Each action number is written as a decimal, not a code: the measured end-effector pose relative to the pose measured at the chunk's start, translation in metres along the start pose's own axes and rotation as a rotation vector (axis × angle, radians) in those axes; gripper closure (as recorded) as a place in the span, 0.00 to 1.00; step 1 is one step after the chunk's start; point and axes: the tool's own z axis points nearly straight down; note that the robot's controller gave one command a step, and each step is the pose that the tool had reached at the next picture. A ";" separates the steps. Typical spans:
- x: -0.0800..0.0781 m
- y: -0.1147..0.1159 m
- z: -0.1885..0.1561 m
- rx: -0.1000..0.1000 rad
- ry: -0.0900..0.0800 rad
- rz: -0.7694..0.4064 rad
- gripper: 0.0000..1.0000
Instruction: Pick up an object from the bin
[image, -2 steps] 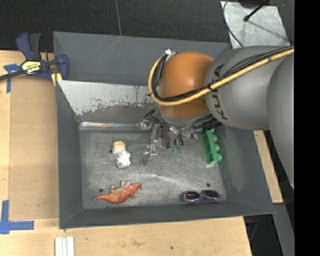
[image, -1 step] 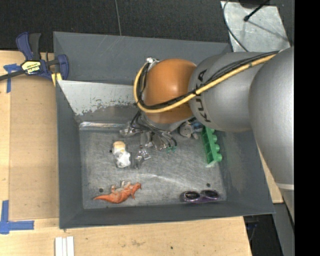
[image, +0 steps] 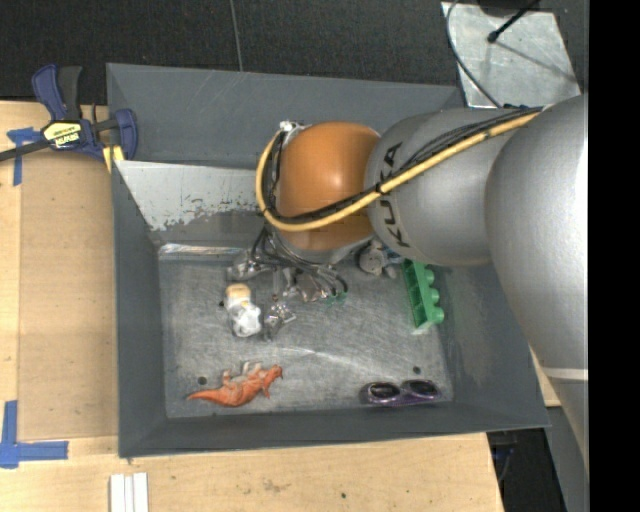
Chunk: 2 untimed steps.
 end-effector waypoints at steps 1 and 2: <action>-0.002 0.005 -0.009 0.002 -0.005 -0.117 0.00; -0.005 0.010 0.019 0.001 -0.012 -0.234 0.00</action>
Offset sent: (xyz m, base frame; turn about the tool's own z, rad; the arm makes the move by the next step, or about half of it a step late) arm -0.0024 0.0119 -0.0287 -0.2266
